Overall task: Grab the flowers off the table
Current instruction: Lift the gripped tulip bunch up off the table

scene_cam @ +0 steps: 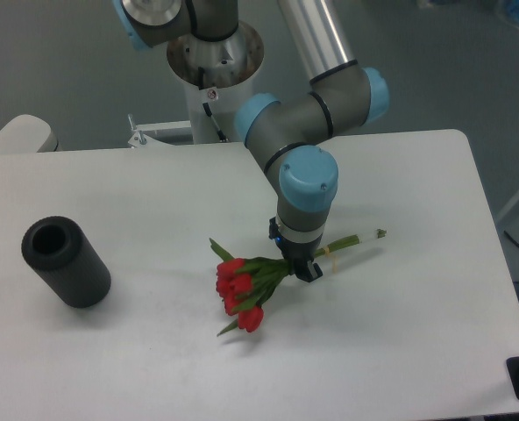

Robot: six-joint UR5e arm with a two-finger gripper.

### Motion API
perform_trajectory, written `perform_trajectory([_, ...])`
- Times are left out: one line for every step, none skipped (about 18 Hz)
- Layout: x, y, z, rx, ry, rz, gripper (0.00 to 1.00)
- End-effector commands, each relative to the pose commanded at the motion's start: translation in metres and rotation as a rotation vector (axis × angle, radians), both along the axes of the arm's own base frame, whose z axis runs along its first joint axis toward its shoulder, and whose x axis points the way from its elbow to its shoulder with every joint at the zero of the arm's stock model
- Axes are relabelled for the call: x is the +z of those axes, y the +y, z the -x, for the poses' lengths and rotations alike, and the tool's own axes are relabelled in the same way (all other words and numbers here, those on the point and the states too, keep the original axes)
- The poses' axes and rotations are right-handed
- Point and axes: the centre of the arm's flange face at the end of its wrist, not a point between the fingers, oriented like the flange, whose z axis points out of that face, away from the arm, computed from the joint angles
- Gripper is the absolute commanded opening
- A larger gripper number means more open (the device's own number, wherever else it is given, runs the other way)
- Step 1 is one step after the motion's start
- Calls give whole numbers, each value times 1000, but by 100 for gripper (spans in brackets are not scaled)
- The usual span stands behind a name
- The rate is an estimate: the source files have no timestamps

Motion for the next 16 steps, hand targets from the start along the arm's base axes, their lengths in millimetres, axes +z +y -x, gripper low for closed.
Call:
perform_trajectory([1,6,0,3,4,-4,13])
perform_trajectory([1,11,3,9,9,-6,13])
perform_trajectory([4,14,6,14,13,-10,13])
perform_trajectory([5,15,8,14,6,-4,13])
perform_trajectory([6,16,9,14,-1,0,13])
perform_trajectory([10,18,12,15,-1,2,13])
perform_trajectory([10,20,14,15,-10,8,13])
perform_trajectory([14,23,17,15,-13,10,13])
perform_trajectory([14,25,20,15,-18,14,13])
perform_trajectory([14,28,24,17,-20,15,13])
perform_trajectory([16,30,27,17,-16,12,13])
perform_trajectory([14,33,30,25,-15,12,13])
perform_trajectory([15,35,33,37,-12,9,13])
perform_trajectory([14,38,36,54,-11,8,13])
perform_trajectory([13,39,38,64,-17,10,14])
perform_trajectory([14,41,39,64,-19,12,14])
